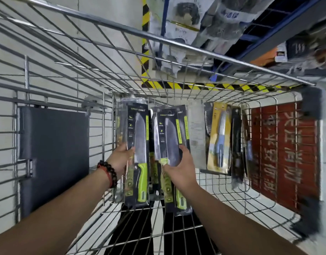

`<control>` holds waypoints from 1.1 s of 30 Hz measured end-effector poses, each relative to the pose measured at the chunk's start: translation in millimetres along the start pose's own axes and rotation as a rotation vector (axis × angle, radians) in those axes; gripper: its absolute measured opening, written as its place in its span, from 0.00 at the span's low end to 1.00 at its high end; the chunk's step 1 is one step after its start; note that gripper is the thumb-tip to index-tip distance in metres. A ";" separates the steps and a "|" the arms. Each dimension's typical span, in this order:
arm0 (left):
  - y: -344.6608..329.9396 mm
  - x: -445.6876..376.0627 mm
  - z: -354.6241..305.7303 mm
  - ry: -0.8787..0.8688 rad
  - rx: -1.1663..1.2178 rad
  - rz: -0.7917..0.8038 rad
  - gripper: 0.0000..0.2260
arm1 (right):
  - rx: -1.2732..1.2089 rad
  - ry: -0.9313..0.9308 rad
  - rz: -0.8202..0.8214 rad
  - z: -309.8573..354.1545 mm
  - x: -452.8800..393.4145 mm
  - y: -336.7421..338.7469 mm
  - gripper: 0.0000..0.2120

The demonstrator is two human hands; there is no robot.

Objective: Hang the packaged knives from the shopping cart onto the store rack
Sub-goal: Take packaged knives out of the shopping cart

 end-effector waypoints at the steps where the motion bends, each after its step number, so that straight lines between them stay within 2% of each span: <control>1: 3.4 -3.2 -0.2 0.010 -0.002 0.001 0.26 | -0.003 0.011 0.010 3.4 1.0 -4.8 0.43; 8: -1.9 -4.1 -18.8 -0.003 -0.007 -0.018 0.28 | -0.026 0.117 0.027 39.5 9.7 -34.5 0.39; 12: -5.4 -7.5 -23.4 -0.048 -0.077 0.003 0.44 | -0.035 0.142 0.052 54.8 9.2 -49.2 0.40; 14: -2.8 -15.2 -21.1 -0.090 -0.094 0.005 0.42 | 0.000 0.154 0.065 57.4 6.4 -54.5 0.39; 17: -2.3 -15.2 -30.7 -0.114 -0.068 -0.017 0.35 | 0.026 0.179 0.086 62.3 6.3 -47.7 0.27; 18: -2.3 -14.5 -35.3 -0.108 -0.059 -0.024 0.32 | 0.025 0.200 0.105 65.0 6.1 -44.1 0.27; 20: -5.2 -8.0 -46.7 -0.090 -0.025 -0.046 0.29 | 0.047 0.261 0.121 70.6 4.4 -39.1 0.31; 23: -8.1 -7.6 -46.3 -0.044 -0.022 -0.057 0.38 | 0.116 0.326 0.172 80.6 5.6 -41.3 0.36; 30: 0.5 -11.3 -31.0 0.010 -0.087 -0.061 0.29 | 0.321 0.380 0.285 75.7 4.5 -45.8 0.34; 33: -0.2 -11.9 -29.5 0.024 -0.076 -0.067 0.29 | 0.312 0.373 0.303 76.5 7.2 -44.2 0.33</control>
Point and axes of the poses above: each hand's wrist, its own x-axis away from the middle knuckle, its own y-axis out of the back of the hand, z = x × y, the point moved 6 cm from there along -x, towards the middle knuckle, and after that the axes turned 6 degrees about -y, right-handed, at the moved point
